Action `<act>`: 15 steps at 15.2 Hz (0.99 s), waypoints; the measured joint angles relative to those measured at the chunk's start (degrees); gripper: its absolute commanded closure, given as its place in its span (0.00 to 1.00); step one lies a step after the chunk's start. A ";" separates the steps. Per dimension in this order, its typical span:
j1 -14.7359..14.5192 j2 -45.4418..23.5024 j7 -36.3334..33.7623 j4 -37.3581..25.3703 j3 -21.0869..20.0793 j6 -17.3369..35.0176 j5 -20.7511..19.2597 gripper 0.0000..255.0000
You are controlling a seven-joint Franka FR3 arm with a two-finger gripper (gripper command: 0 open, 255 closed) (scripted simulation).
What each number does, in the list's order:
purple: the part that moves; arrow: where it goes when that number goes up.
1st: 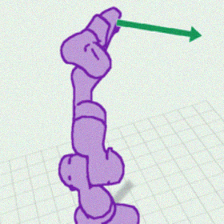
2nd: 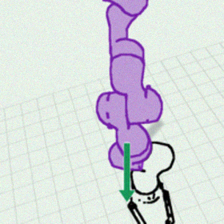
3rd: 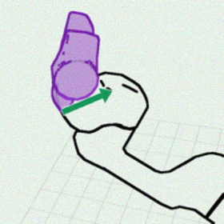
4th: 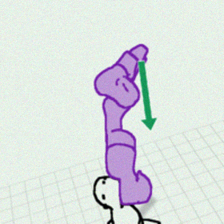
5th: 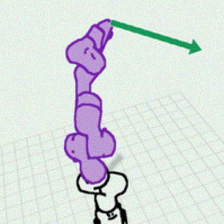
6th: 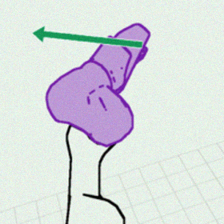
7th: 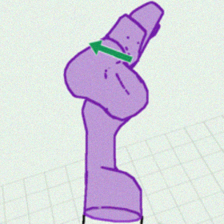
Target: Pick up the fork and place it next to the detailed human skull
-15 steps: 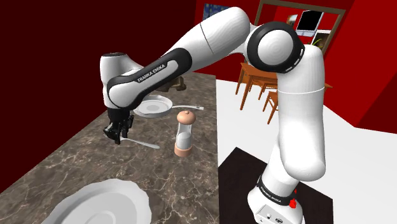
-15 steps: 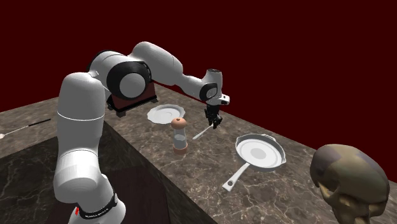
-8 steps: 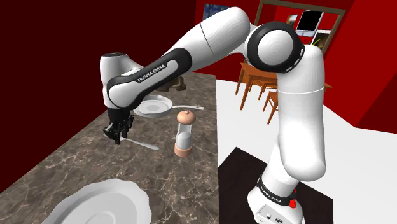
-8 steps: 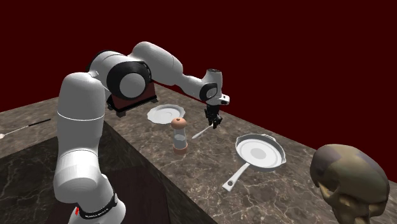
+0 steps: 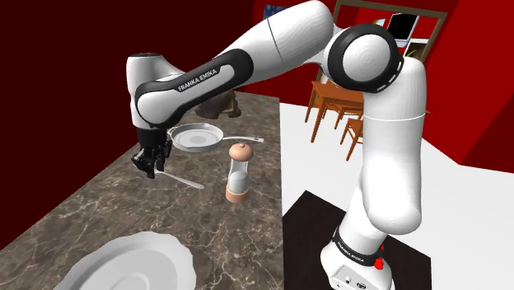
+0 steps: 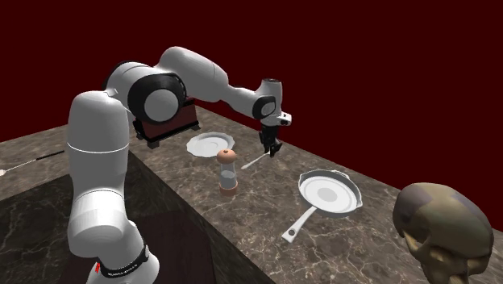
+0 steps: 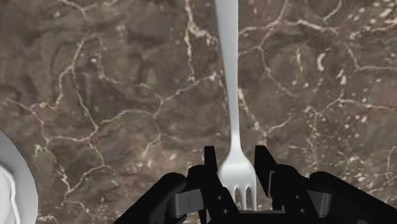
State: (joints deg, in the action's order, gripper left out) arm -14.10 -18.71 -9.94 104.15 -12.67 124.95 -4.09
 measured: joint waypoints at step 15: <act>0.19 3.79 0.62 -6.61 -0.42 -10.30 1.14 1.00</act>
State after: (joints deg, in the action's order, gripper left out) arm -13.91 -14.92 -9.32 97.53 -13.09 114.65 -2.95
